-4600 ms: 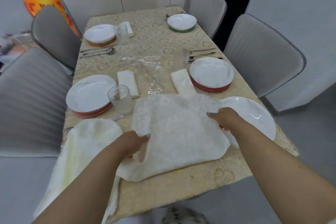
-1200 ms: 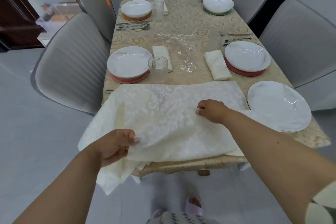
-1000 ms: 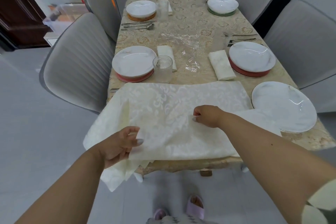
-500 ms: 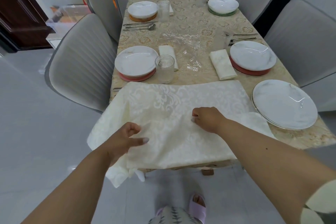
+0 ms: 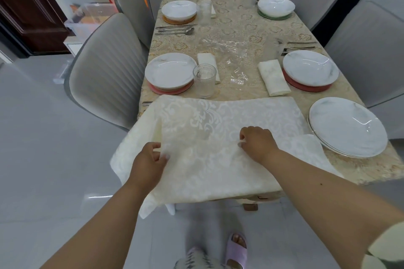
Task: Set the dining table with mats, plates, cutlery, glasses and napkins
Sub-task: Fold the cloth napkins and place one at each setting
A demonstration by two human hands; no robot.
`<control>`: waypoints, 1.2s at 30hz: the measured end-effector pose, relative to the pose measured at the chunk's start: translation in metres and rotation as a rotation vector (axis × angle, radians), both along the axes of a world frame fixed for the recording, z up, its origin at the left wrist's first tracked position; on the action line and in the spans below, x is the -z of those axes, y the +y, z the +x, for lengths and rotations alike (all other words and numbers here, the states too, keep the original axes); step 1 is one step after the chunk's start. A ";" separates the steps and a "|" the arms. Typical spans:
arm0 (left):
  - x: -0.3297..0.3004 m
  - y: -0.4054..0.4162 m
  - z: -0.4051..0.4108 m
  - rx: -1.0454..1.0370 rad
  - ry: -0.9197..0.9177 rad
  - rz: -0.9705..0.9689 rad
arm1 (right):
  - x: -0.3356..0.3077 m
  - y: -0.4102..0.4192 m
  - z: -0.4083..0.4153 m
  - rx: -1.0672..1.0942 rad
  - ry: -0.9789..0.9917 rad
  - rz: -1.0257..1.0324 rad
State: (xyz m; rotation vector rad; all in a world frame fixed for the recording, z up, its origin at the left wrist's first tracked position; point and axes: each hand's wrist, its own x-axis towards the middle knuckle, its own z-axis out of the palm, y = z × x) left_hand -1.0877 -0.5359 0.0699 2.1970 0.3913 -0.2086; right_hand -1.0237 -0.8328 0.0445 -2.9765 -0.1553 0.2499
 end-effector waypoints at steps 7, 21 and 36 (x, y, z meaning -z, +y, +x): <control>0.012 -0.003 0.007 -0.080 -0.065 0.215 | 0.006 -0.038 -0.020 0.091 -0.036 0.098; 0.013 0.003 0.014 -0.179 0.020 0.048 | 0.010 -0.116 -0.087 0.873 -0.009 0.057; 0.024 -0.001 0.011 -0.153 -0.019 0.104 | 0.000 -0.139 -0.081 0.892 0.024 -0.028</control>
